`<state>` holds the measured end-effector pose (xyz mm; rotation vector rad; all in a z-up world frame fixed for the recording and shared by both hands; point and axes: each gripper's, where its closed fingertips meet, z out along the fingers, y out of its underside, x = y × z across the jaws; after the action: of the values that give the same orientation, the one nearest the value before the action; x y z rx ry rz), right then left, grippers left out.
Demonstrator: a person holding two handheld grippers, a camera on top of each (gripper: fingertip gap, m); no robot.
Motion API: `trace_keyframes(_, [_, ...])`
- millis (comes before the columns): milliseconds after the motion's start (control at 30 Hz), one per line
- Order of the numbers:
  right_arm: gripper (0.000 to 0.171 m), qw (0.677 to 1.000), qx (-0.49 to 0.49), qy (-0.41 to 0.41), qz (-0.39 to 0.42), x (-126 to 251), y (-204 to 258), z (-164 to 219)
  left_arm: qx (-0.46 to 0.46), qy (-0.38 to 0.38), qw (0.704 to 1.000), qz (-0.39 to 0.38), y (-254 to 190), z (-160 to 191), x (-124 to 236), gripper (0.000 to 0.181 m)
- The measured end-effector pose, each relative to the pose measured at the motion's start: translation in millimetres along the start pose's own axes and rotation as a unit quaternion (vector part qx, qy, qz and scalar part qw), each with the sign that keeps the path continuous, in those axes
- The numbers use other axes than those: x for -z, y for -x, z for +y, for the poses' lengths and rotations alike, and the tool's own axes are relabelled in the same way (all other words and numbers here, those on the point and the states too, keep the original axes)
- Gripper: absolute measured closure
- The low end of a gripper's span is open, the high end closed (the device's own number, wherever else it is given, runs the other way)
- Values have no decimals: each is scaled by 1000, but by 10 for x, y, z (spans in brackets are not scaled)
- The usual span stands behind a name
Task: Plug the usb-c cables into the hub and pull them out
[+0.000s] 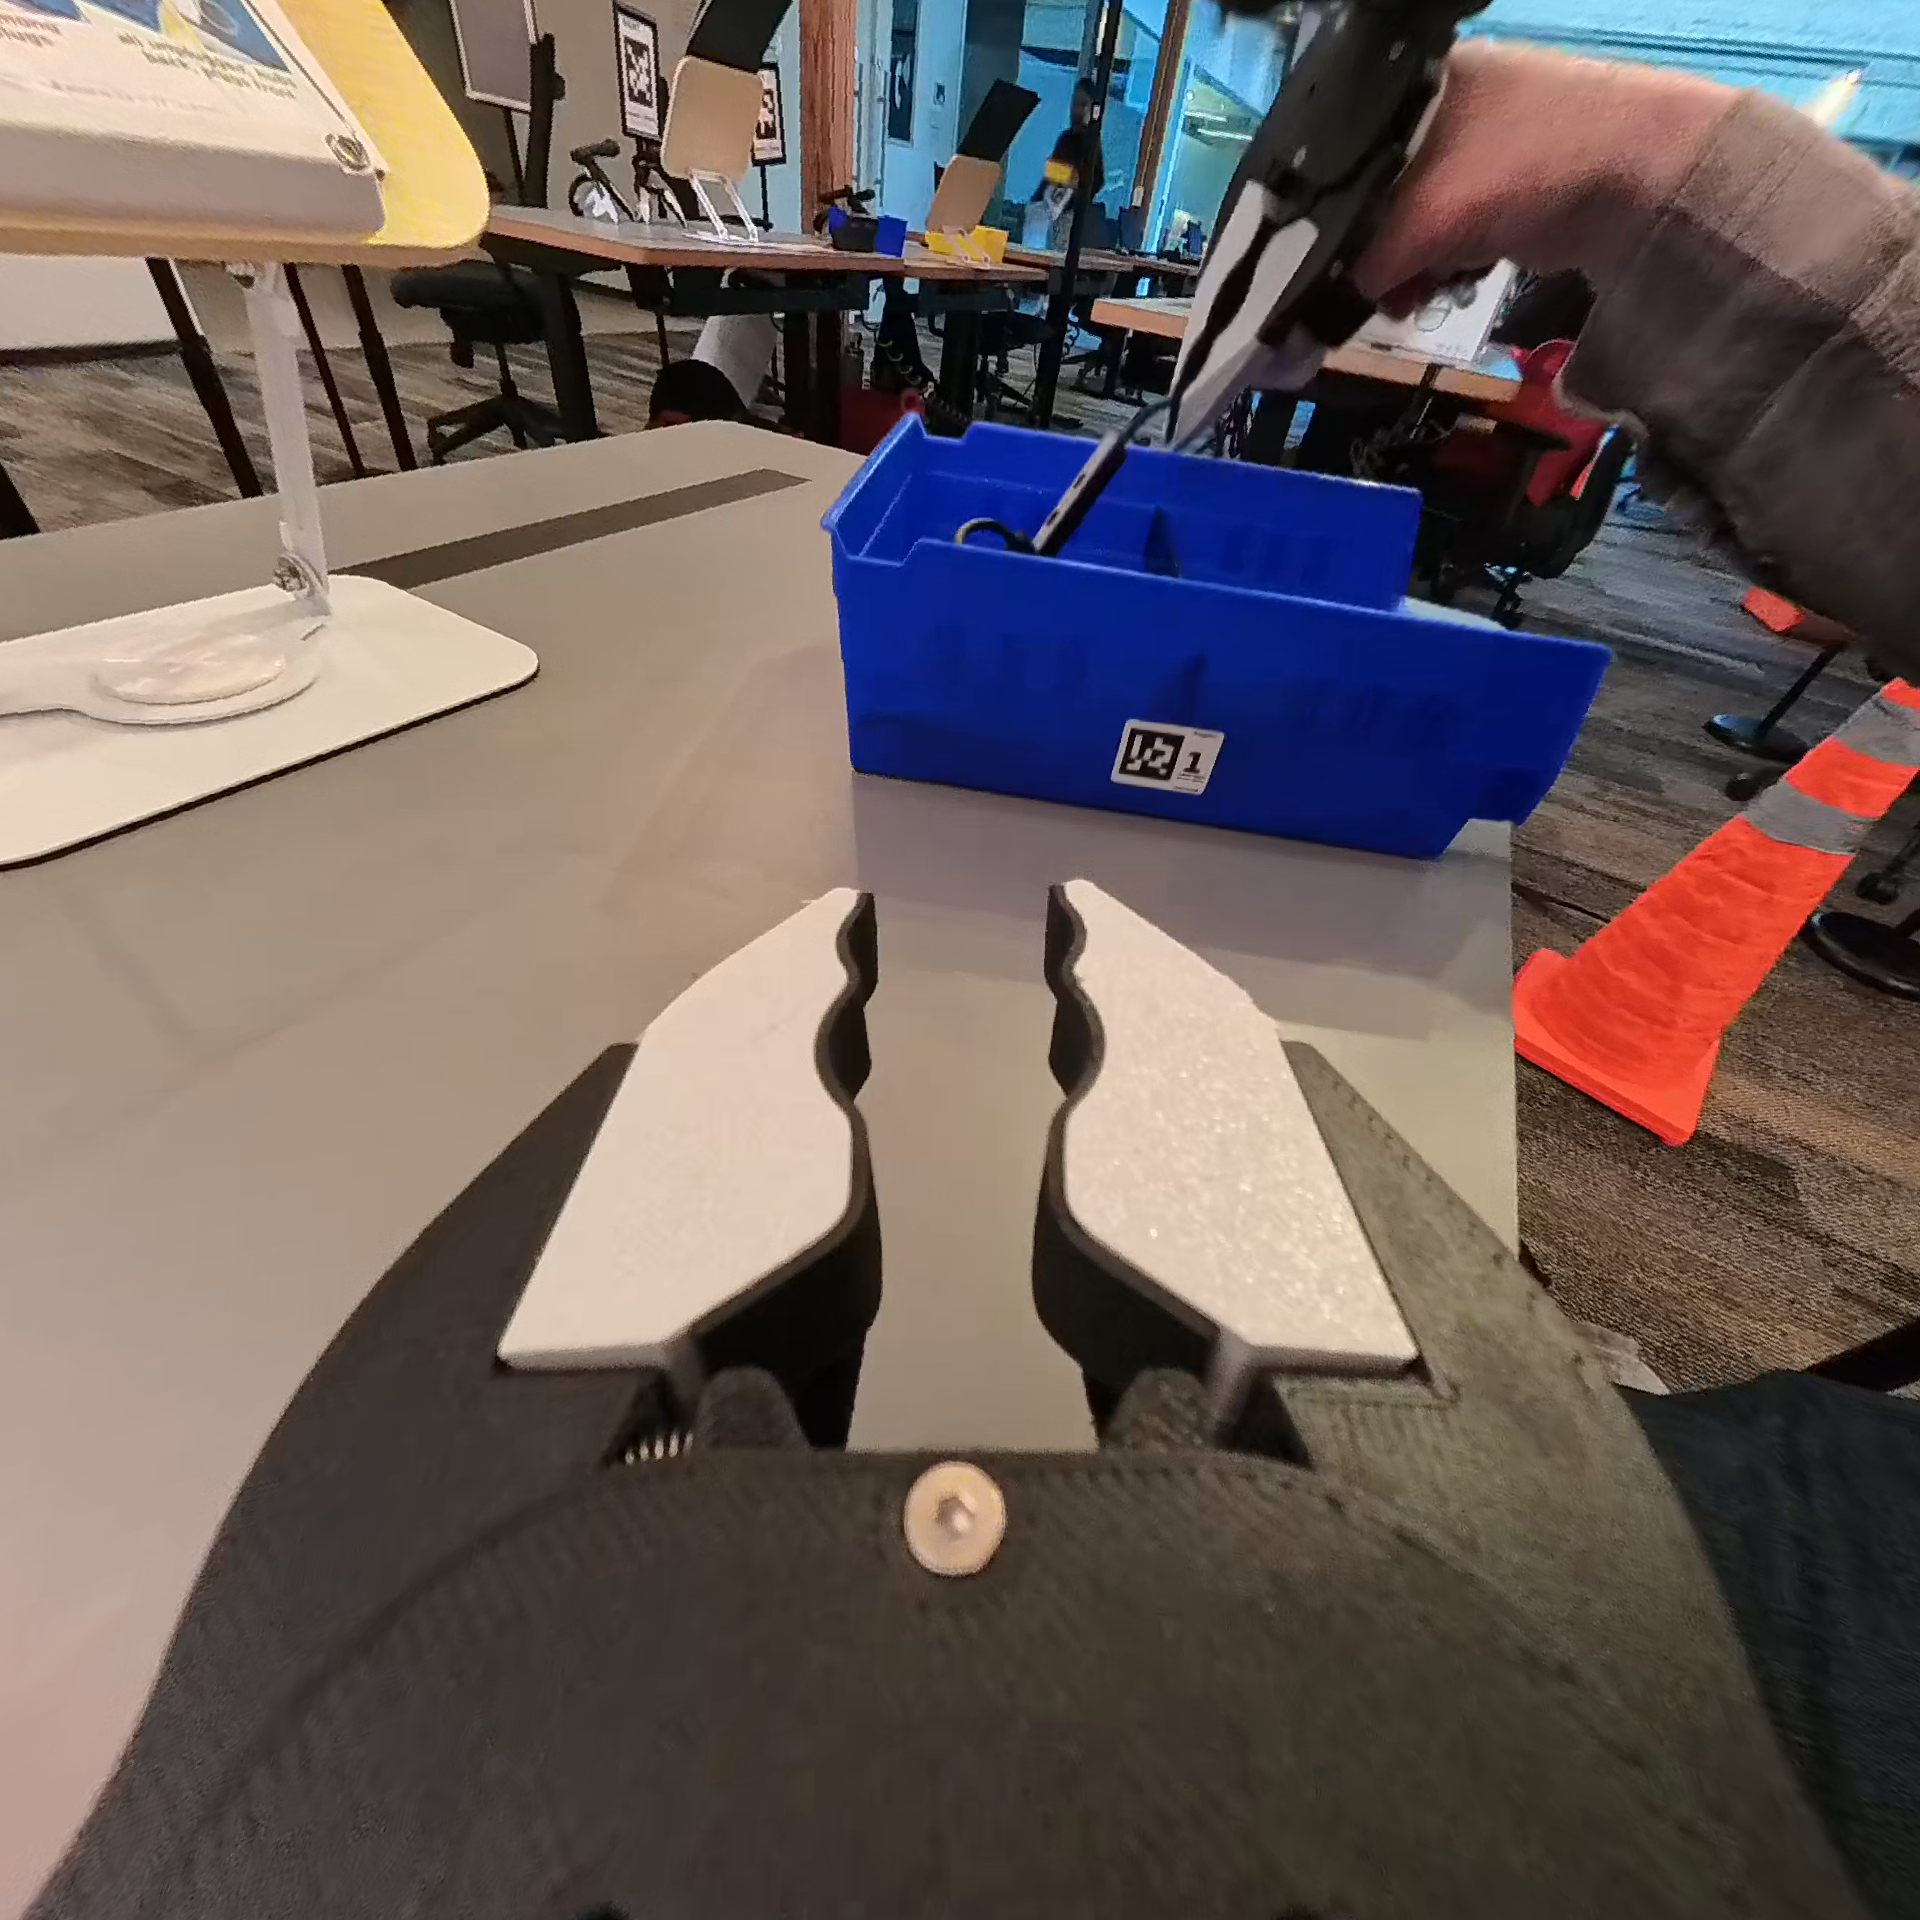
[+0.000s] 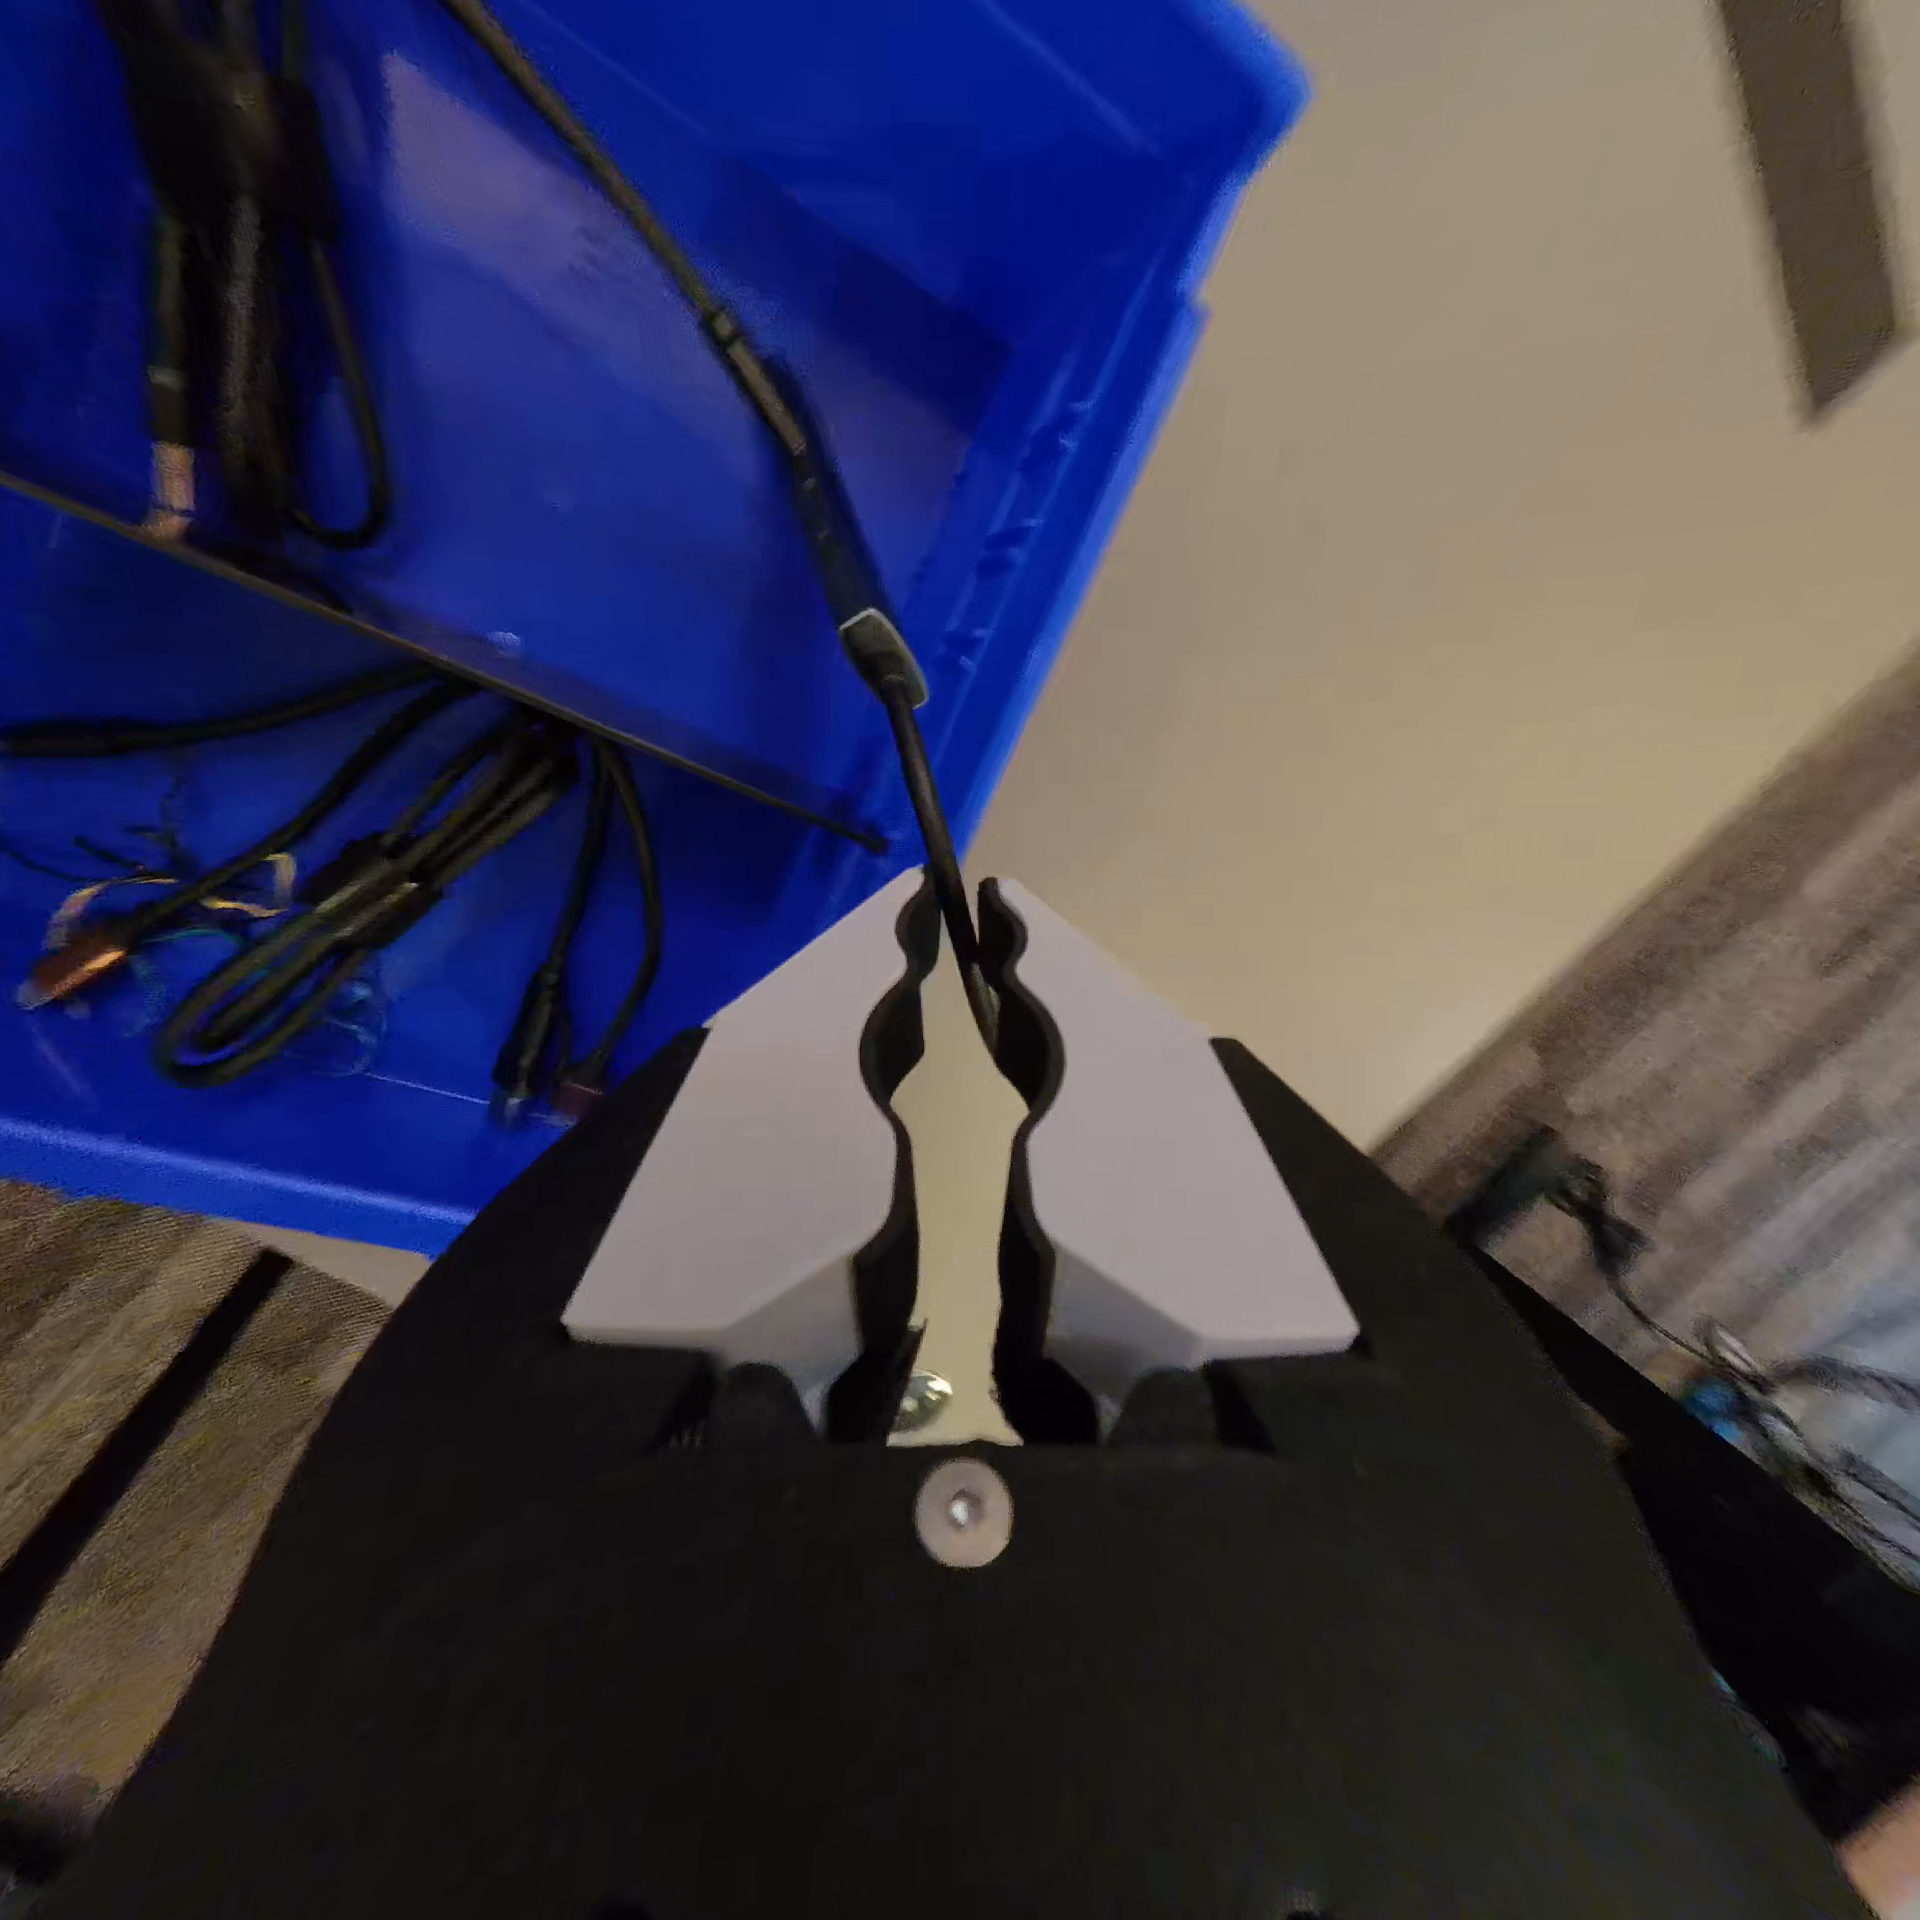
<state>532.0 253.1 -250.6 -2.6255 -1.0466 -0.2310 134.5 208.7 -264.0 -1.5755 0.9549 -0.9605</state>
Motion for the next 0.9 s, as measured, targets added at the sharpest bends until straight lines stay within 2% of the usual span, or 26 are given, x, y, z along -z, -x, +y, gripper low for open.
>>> trace_keyframes(167, [171, 998, 37, 12, 45, 219, -62, -158, 2, 4, 1000, 4, -5, 44, -29, 151])
trace_keyframes(300, [171, 996, 62, -7, 64, 467, -9, -455, 3, 3, 1000, 2, 2, 56, -18, 151])
trace_keyframes(433, [171, 995, 72, -34, 63, 660, 71, -826, 5, 4, 1000, 0, 20, 72, -10, 151])
trace_keyframes(567, [171, 995, 40, -92, 29, 740, 135, -1167, 5, 3, 1000, 1, 16, 83, -11, 151])
trace_keyframes(633, [171, 994, 32, -96, 34, 736, 92, -1236, 7, 1, 1000, 2, 18, 79, -6, 151])
trace_keyframes(767, [171, 983, -1, -184, -25, 672, 203, -1488, 9, -2, 1000, 1, 34, 72, 6, 151])
trace_keyframes(833, [171, 976, -36, -213, -39, 505, 171, -1436, 8, -4, 1000, 1, 34, 66, 16, 151])
trace_keyframes(900, [171, 975, -76, -205, -43, 235, 103, -1224, 7, -5, 1000, 0, 32, 64, 30, 151])
